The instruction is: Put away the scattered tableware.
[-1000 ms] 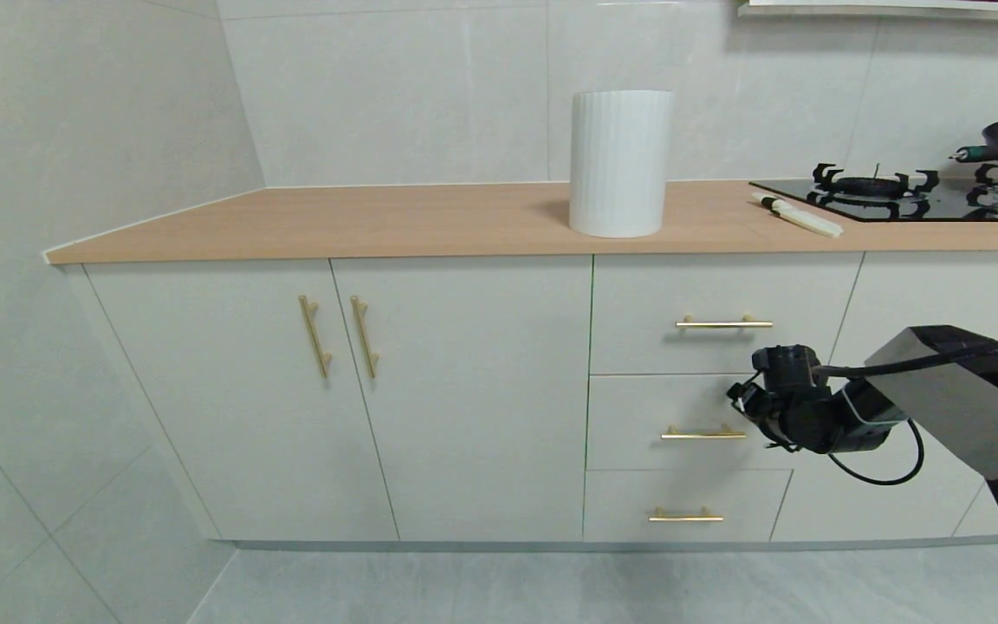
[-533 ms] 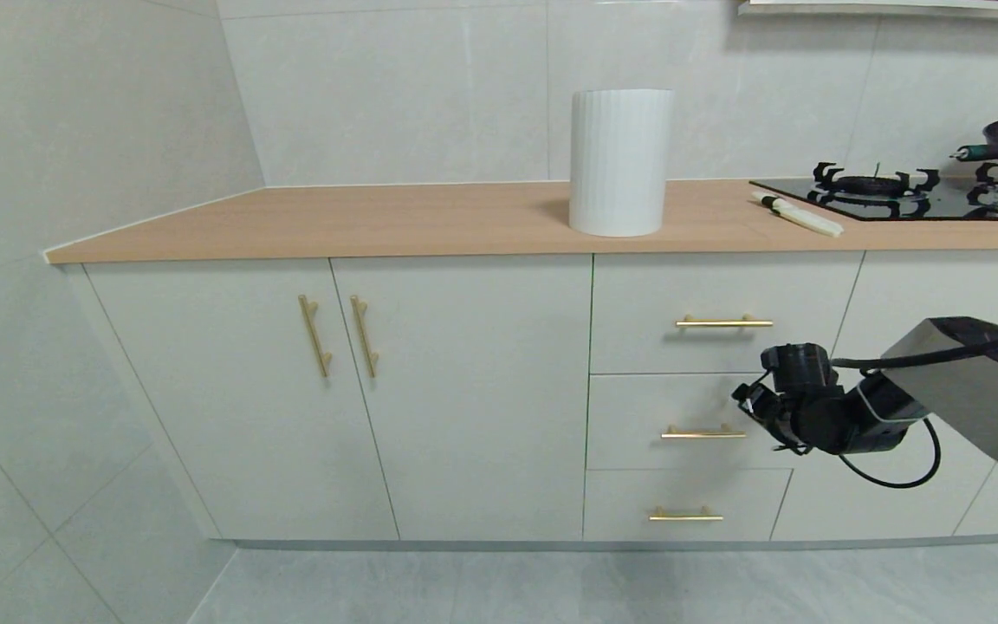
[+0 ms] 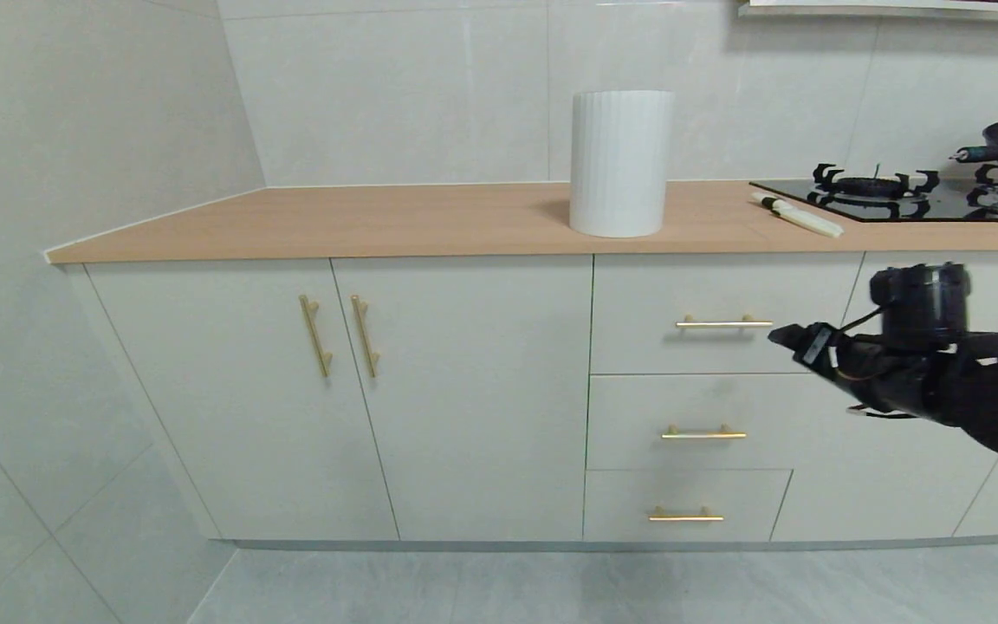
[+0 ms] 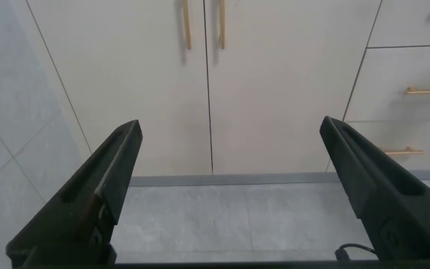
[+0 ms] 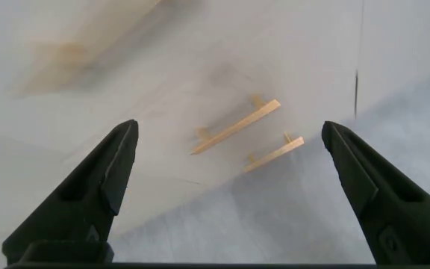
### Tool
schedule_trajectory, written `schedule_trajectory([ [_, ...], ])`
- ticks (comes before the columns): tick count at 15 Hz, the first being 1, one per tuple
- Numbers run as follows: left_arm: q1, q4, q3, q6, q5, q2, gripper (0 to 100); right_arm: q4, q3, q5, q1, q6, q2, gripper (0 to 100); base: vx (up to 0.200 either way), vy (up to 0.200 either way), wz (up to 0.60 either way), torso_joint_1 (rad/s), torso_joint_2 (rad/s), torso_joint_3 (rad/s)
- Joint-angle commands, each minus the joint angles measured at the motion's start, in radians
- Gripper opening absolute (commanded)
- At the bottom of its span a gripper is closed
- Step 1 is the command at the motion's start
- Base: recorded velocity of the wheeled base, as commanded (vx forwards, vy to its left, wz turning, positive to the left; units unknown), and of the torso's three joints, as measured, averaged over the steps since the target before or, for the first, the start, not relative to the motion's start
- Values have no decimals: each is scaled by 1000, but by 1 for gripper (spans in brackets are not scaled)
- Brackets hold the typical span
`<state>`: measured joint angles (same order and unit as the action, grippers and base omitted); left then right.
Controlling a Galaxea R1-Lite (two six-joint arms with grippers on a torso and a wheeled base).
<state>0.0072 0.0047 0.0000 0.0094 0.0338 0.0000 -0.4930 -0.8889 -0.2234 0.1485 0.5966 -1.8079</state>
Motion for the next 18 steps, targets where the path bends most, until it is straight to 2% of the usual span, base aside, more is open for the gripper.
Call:
schedule_trajectory([
  [1,0,0,0,0,0,0,100,7,280,9,46,-208,576,100,0,0,0,0,0,0],
  [2,0,0,0,0,0,0,100,17,413,7,54,-304,725,100,0,0,0,0,0,0],
  [3,0,0,0,0,0,0,100,21,484,1,54,-365,800,100,0,0,0,0,0,0],
  [6,0,0,0,0,0,0,100,60,645,-71,51,-429,999,100,0,0,0,0,0,0],
  [8,0,0,0,0,0,0,100,211,656,-228,49,-439,1116,100,0,0,0,0,0,0],
  [11,0,0,0,0,0,0,100,430,653,-346,45,-498,1365,100,0,0,0,0,0,0],
  [12,0,0,0,0,0,0,100,455,653,-352,34,-521,1406,100,0,0,0,0,0,0],
  [14,0,0,0,0,0,0,100,548,659,-346,-101,-638,1585,100,0,0,0,0,0,0],
  [17,0,0,0,0,0,0,100,583,662,-324,-175,-699,1747,100,0,0,0,0,0,0],
  [18,0,0,0,0,0,0,100,577,676,-315,-167,-698,1763,100,0,0,0,0,0,0],
])
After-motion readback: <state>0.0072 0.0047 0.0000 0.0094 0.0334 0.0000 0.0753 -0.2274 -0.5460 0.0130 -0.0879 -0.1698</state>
